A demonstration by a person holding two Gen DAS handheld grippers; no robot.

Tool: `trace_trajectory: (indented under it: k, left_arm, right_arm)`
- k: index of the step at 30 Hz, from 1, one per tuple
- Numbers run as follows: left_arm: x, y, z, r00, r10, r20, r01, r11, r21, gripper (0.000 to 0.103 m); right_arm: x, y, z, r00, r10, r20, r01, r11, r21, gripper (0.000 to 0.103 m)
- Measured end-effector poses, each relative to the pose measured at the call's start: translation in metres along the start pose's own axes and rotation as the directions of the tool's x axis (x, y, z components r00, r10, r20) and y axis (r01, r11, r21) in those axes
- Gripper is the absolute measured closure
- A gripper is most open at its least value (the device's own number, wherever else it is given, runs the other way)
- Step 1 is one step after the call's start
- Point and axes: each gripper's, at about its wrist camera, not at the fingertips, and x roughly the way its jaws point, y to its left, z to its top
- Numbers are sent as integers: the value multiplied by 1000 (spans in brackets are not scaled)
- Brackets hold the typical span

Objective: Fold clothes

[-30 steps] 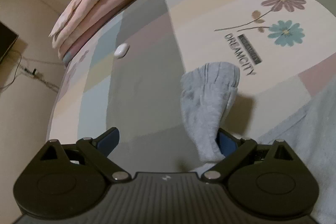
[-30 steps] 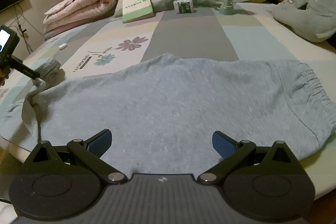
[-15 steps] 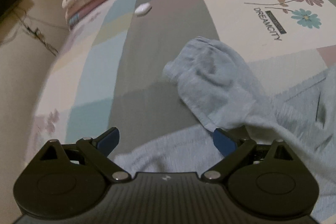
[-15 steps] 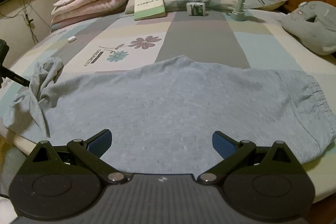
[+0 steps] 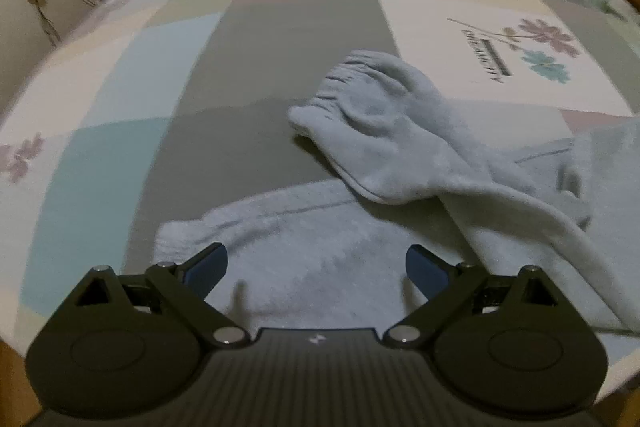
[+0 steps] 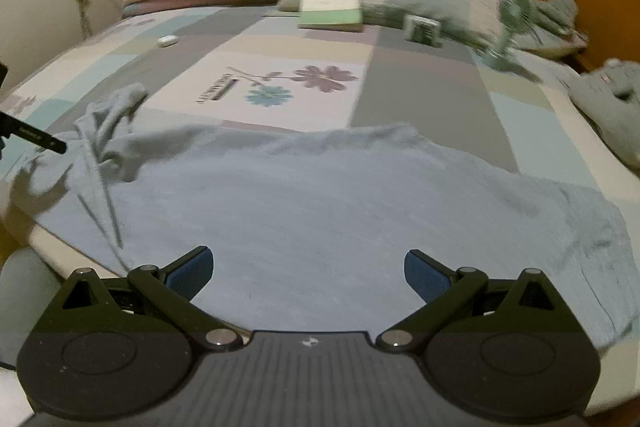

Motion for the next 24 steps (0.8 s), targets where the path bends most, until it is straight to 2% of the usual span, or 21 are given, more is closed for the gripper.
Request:
trace_trajectory:
  k: [4,8,14,18,21,24]
  left_arm:
    - [-7,-3,-10,999,-30,21,28,998,63,7]
    - [-17,5,-18,995,-87,39,84,994,75,7]
    - [-29,20,-25,984,-170,58,167,984,57,7]
    - [-34,29,-25,971,-221,85,219,975,40,7]
    - [-36,38,-22,959,-263,104,265,964,-8,7]
    - [-33,47,-19,944,-310,113,317,947,-56,7]
  right_arm:
    - [12,30,15,996,84,-15,-85,995,-50,0]
    - [27,67,36,983,182,-24,-184,976,-120,0]
    - [58,133,66,938,340,-59,-344,902,-260,0]
    - [85,179,83,916,392,-84,-395,846,-360,0]
    - [109,206,95,906,410,-101,-415,821,-392,0]
    - [137,222,106,893,429,-133,-446,813,-373,0]
